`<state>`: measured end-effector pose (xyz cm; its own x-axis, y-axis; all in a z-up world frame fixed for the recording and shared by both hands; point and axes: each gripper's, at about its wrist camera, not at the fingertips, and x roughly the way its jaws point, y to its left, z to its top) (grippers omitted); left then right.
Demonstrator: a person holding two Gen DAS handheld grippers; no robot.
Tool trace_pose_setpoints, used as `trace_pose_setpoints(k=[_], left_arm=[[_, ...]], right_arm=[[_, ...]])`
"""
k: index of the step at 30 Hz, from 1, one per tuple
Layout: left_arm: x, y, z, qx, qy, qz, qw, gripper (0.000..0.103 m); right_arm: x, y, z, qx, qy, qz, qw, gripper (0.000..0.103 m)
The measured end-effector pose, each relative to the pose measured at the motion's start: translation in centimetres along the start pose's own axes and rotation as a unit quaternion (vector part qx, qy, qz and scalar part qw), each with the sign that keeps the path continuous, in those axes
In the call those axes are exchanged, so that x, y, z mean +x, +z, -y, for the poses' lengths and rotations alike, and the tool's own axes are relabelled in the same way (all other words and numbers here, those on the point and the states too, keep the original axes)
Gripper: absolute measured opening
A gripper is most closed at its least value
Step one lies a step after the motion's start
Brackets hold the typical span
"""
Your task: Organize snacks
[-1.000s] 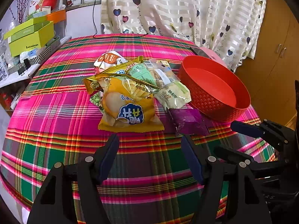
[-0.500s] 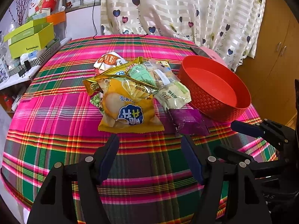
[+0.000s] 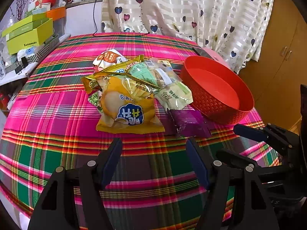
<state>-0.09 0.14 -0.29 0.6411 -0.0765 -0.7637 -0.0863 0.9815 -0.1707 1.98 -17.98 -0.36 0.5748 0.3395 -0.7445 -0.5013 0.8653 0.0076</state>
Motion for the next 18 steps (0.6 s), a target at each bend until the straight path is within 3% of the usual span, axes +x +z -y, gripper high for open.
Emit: trace_pose_setpoints(k=[18], left_arm=[[-0.12, -0.06, -0.05, -0.005, 0.005, 0.005, 1.0000, 0.070]], right_arm=[[-0.10, -0.12, 0.20, 0.005, 0.003, 0.005, 1.000, 0.059]])
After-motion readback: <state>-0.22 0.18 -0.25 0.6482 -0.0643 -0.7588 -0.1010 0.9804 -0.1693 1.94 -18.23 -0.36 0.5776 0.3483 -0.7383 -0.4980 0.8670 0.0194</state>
